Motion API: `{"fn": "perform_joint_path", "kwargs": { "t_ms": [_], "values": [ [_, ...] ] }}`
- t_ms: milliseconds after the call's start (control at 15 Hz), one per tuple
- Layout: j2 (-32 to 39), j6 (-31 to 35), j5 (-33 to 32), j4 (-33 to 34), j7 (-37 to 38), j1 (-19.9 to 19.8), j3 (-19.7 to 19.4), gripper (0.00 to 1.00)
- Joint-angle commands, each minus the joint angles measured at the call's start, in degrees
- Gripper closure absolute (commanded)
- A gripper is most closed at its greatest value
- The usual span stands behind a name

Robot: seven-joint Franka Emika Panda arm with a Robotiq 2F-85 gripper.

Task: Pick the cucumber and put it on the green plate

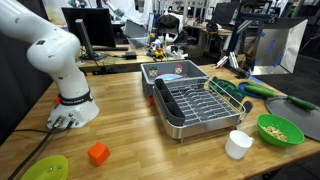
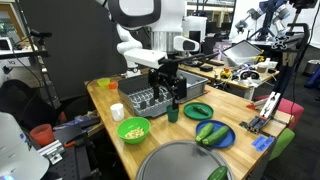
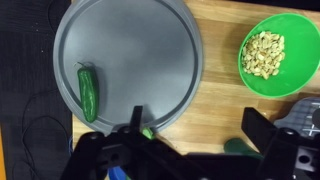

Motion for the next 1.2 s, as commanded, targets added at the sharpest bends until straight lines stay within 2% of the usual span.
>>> {"fn": "perform_joint_path", "kwargs": {
  "t_ms": [0, 333, 533, 600, 800, 1133],
  "values": [
    [6.66, 4.78, 2.30, 1.88, -1.23, -3.13, 1.04, 0.00],
    [17.62, 12.38, 0.30, 6.70, -0.21, -7.16, 2.00, 0.00],
    [23.85, 13.38, 4.55, 11.88, -3.83, -11.23, 4.98, 0.00],
    [20.74, 13.76, 0.74, 8.48, 0.04, -9.81, 4.02, 0.00],
    [24.05, 13.81, 2.09, 11.60, -1.20, -11.53, 5.42, 0.00],
    [23.85, 13.76, 2.13, 11.72, -1.23, -11.53, 5.51, 0.00]
  ]
}}
